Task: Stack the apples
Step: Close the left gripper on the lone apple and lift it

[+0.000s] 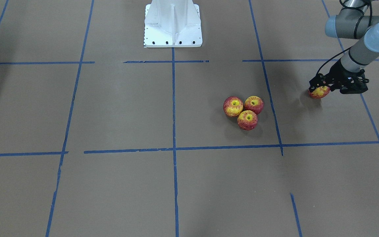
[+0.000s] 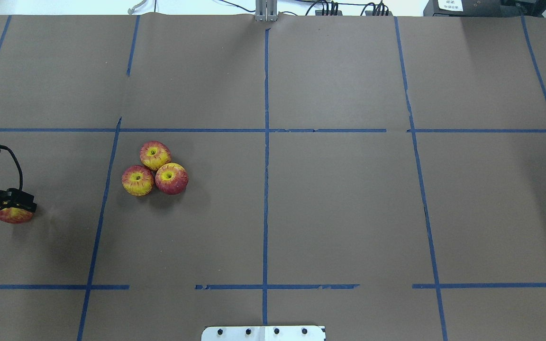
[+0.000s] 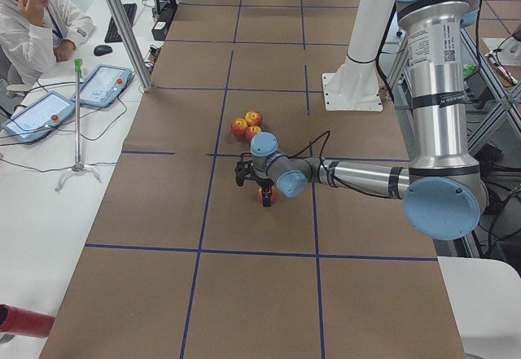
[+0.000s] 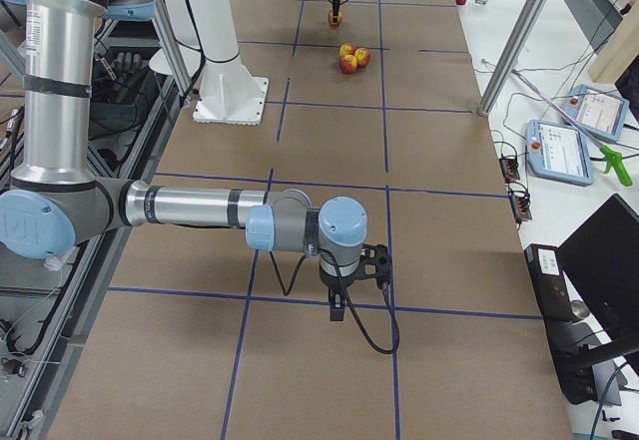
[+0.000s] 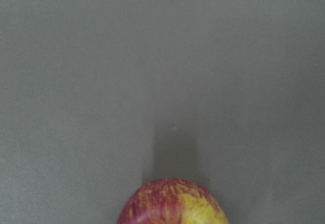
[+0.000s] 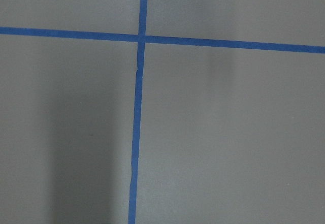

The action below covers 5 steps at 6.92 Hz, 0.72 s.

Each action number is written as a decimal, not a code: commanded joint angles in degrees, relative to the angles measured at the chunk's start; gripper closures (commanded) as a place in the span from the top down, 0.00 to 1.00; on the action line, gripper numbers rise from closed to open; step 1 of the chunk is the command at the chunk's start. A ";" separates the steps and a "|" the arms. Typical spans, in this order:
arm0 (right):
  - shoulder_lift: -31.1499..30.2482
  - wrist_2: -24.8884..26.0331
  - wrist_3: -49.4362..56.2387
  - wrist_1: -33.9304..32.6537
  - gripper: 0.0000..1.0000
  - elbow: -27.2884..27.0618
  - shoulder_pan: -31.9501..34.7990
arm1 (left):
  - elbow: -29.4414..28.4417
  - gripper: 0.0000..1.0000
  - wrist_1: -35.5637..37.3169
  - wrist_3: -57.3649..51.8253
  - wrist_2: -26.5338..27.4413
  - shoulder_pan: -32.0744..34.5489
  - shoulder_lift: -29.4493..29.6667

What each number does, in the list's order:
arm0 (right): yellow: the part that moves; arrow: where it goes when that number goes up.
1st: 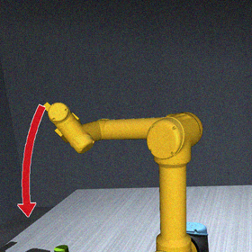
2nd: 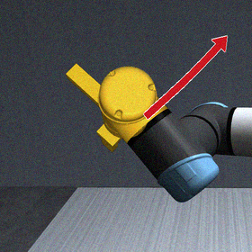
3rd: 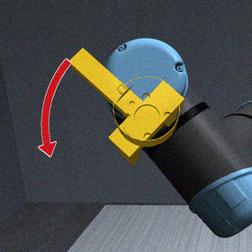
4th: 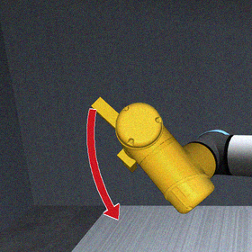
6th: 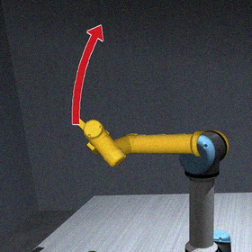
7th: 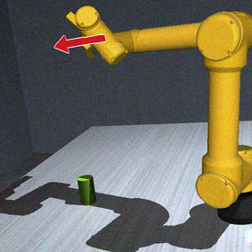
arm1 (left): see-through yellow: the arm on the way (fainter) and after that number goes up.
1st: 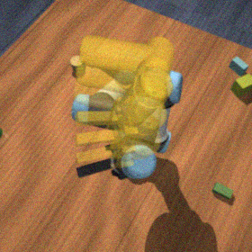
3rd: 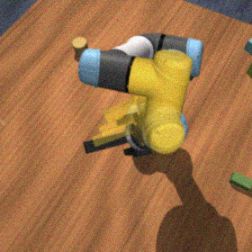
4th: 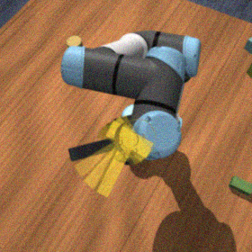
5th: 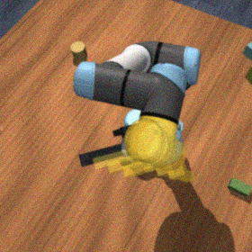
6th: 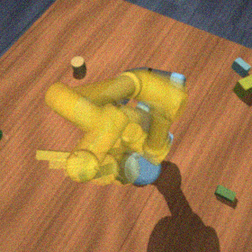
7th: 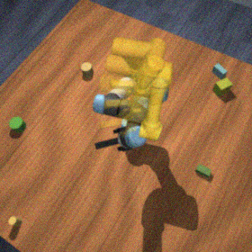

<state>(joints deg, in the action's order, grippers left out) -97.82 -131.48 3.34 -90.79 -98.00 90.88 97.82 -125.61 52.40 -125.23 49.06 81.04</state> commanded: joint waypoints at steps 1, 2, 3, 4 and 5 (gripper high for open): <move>0.00 0.00 0.00 0.00 1.00 0.00 0.00 | -1.05 0.35 0.01 -0.37 0.07 -0.64 -0.01; 0.00 0.00 0.00 0.00 1.00 0.00 0.00 | 0.60 0.00 0.02 -0.02 0.07 -0.29 -0.62; 0.00 0.00 0.00 0.00 1.00 0.00 0.00 | 6.19 0.00 0.45 0.24 -0.28 0.41 -1.84; 0.00 0.00 0.00 0.00 1.00 0.00 0.00 | 10.94 0.00 2.28 1.99 -0.54 0.59 -1.07; 0.00 0.00 0.00 0.00 1.00 0.00 0.00 | 13.69 0.00 2.74 9.05 -0.46 0.51 1.20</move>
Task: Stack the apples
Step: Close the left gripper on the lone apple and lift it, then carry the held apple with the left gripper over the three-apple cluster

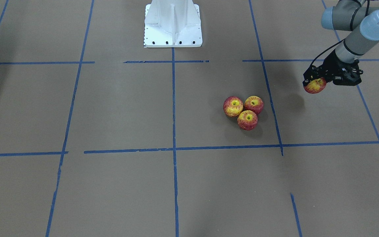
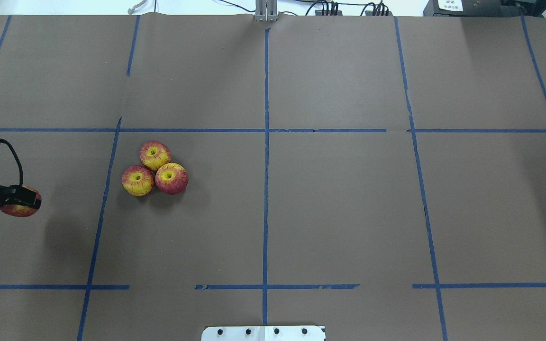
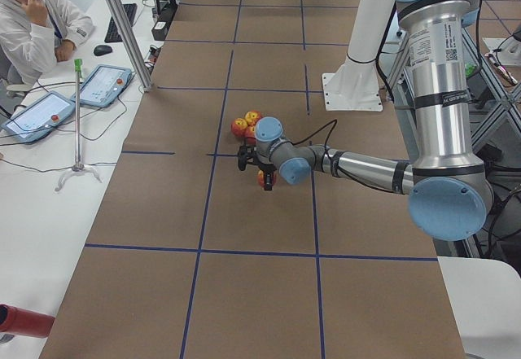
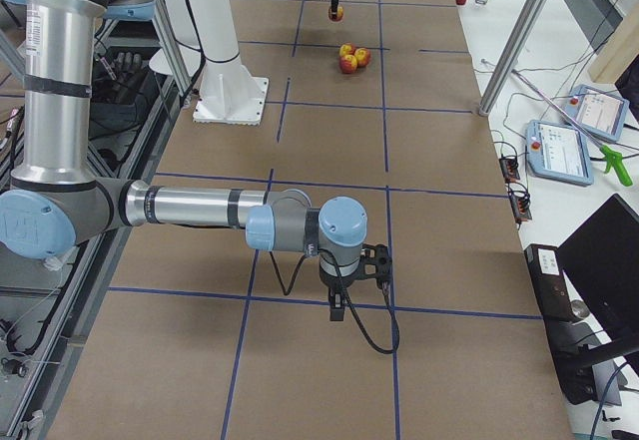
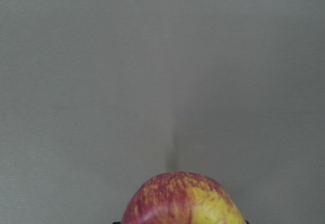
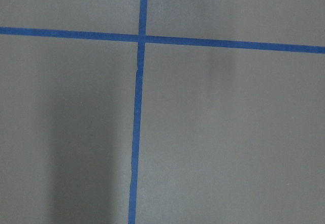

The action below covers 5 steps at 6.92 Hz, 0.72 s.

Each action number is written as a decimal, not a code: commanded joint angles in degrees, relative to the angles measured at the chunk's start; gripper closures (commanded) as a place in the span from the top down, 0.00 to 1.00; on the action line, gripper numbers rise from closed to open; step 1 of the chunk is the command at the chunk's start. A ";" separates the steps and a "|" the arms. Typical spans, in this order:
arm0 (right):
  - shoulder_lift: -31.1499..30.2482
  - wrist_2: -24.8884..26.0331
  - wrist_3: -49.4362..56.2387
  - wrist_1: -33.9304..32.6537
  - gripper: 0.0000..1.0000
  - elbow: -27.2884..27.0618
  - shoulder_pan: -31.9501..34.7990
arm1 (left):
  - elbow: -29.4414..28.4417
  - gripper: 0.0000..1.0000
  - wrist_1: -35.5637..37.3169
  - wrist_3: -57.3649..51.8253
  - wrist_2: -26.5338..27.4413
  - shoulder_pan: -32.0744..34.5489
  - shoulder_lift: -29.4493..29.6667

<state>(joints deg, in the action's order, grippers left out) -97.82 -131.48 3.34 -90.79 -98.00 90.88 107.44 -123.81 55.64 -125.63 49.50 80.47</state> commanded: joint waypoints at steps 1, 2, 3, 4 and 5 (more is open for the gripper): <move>0.00 0.00 0.00 0.00 1.00 0.00 0.00 | 5.14 0.00 1.89 11.02 0.04 -0.19 4.76; 0.00 0.00 0.00 0.00 1.00 0.00 0.00 | 5.06 0.00 8.95 14.12 0.21 -0.54 10.62; 0.00 0.00 0.00 0.00 1.00 0.00 0.00 | 4.36 0.00 21.98 14.58 0.48 -1.68 20.51; 0.00 0.00 0.00 0.00 1.00 0.00 0.00 | 2.79 0.00 28.21 18.16 2.13 -3.86 27.22; 0.00 0.00 0.00 0.00 1.00 0.00 0.00 | 0.08 0.00 28.27 21.41 3.71 -5.45 30.50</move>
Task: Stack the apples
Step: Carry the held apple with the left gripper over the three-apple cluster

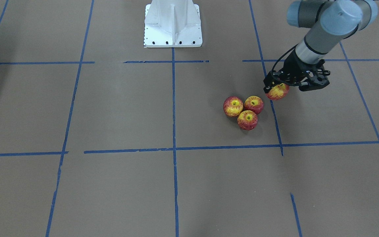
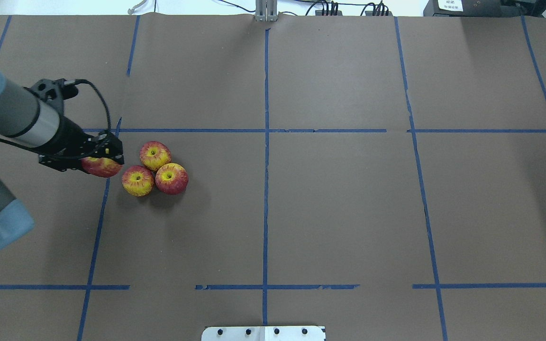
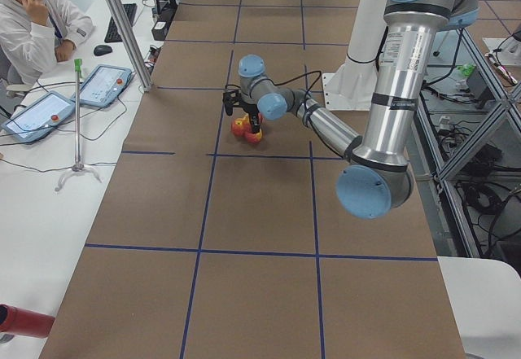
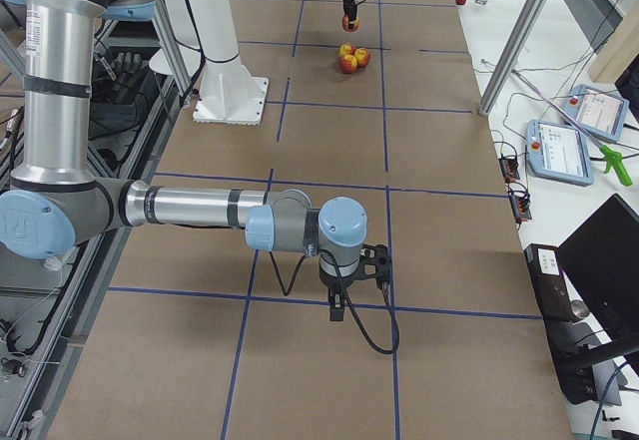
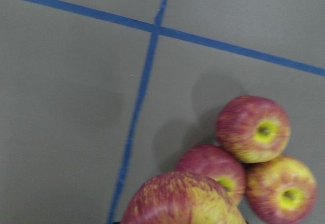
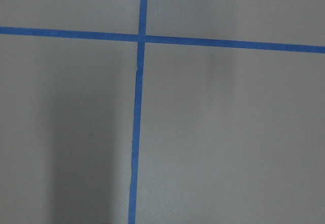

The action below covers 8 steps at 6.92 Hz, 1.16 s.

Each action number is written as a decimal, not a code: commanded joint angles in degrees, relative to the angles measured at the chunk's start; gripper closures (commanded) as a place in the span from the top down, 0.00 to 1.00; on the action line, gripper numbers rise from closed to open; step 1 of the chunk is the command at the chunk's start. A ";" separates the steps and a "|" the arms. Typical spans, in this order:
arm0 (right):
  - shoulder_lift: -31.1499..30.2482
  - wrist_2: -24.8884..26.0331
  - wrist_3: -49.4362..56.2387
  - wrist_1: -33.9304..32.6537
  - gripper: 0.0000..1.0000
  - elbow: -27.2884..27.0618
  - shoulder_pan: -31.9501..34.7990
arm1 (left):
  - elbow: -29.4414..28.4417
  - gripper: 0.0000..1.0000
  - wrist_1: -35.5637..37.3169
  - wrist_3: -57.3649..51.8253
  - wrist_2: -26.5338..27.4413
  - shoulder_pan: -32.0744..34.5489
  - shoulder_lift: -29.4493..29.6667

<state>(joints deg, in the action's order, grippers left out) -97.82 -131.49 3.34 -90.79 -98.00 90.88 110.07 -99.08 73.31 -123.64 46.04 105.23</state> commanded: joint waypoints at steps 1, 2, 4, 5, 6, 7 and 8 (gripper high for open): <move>0.00 0.00 0.00 0.00 1.00 0.00 0.00 | -4.23 0.00 3.63 3.86 1.91 -2.09 6.56; 0.00 0.00 0.00 0.00 1.00 0.00 0.00 | -3.90 0.00 3.89 3.86 2.87 -2.09 6.31; 0.00 0.00 0.00 0.00 1.00 0.00 0.00 | -4.07 0.00 4.77 3.69 5.15 -4.35 6.13; 0.00 0.00 0.00 0.00 1.00 0.00 0.00 | -4.51 0.00 4.86 3.77 5.42 -4.64 5.95; 0.00 0.00 0.00 0.00 1.00 0.00 0.00 | -5.73 0.00 4.60 3.60 5.51 -5.51 6.21; 0.00 0.00 0.00 0.00 1.00 0.00 0.00 | -7.05 0.00 4.51 3.25 5.51 -6.82 6.22; 0.00 0.00 0.00 0.00 1.00 0.00 0.00 | -6.97 0.00 4.42 3.07 5.43 -6.84 6.48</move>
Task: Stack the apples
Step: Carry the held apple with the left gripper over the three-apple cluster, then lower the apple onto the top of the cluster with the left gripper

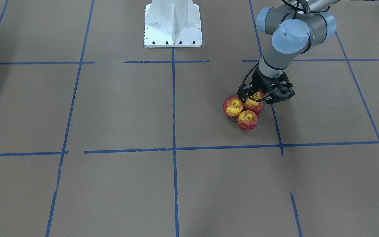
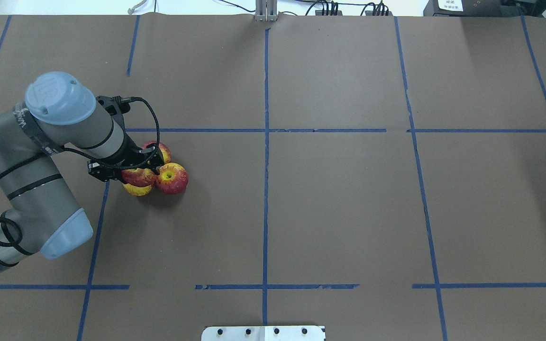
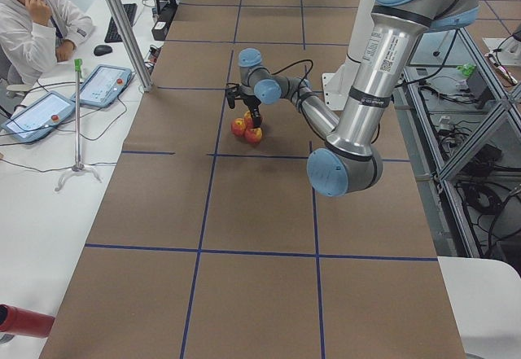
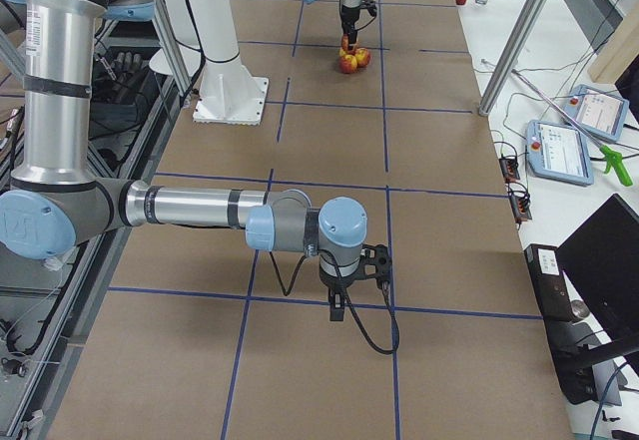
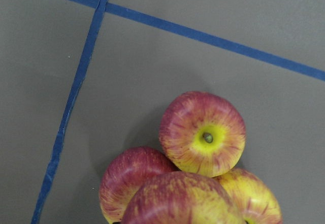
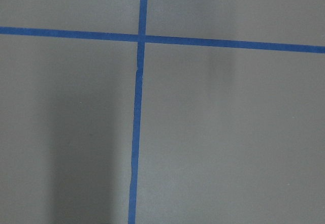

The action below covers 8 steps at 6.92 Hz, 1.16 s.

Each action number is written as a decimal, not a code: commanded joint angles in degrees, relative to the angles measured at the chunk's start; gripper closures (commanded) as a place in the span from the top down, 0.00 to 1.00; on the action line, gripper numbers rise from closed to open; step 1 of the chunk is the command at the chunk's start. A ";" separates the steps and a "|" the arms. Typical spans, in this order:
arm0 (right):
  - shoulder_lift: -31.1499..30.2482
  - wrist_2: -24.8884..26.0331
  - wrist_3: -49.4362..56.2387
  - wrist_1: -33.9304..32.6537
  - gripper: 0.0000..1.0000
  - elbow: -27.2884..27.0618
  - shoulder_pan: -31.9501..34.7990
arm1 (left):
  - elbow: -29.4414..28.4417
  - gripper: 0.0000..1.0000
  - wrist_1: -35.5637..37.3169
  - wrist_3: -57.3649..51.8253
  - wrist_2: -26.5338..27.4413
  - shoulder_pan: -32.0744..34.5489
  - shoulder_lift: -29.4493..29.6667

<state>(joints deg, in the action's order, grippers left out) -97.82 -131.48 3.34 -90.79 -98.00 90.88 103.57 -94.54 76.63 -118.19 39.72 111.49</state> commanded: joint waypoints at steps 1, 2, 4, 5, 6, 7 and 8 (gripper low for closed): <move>0.00 0.00 0.00 0.00 1.00 0.00 0.00 | 0.04 0.00 -0.29 -0.17 -0.03 -0.60 0.82; 0.00 0.00 0.00 0.00 1.00 0.00 0.00 | 1.09 0.00 -0.12 -0.17 -0.03 -0.43 0.83; 0.00 0.00 0.00 0.00 1.00 0.00 0.00 | 0.93 0.00 -0.11 -0.25 0.06 -0.17 0.57; 0.00 0.00 0.00 0.00 1.00 0.00 0.00 | 0.49 0.00 -0.11 -0.26 0.15 -0.17 0.57; 0.00 0.00 0.00 0.00 1.00 0.00 0.00 | 0.05 0.00 -0.20 -0.34 0.24 -0.08 0.74; 0.00 0.00 0.00 0.00 1.00 0.00 0.00 | 0.14 0.00 -0.20 -0.43 1.80 0.01 1.00; 0.00 -0.09 0.00 0.00 1.00 0.00 0.00 | -0.21 0.00 -0.29 -0.43 2.08 0.01 1.09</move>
<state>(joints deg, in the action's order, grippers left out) -97.82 -131.50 3.34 -90.79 -98.00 90.88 103.66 -94.76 76.24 -116.79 39.68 112.43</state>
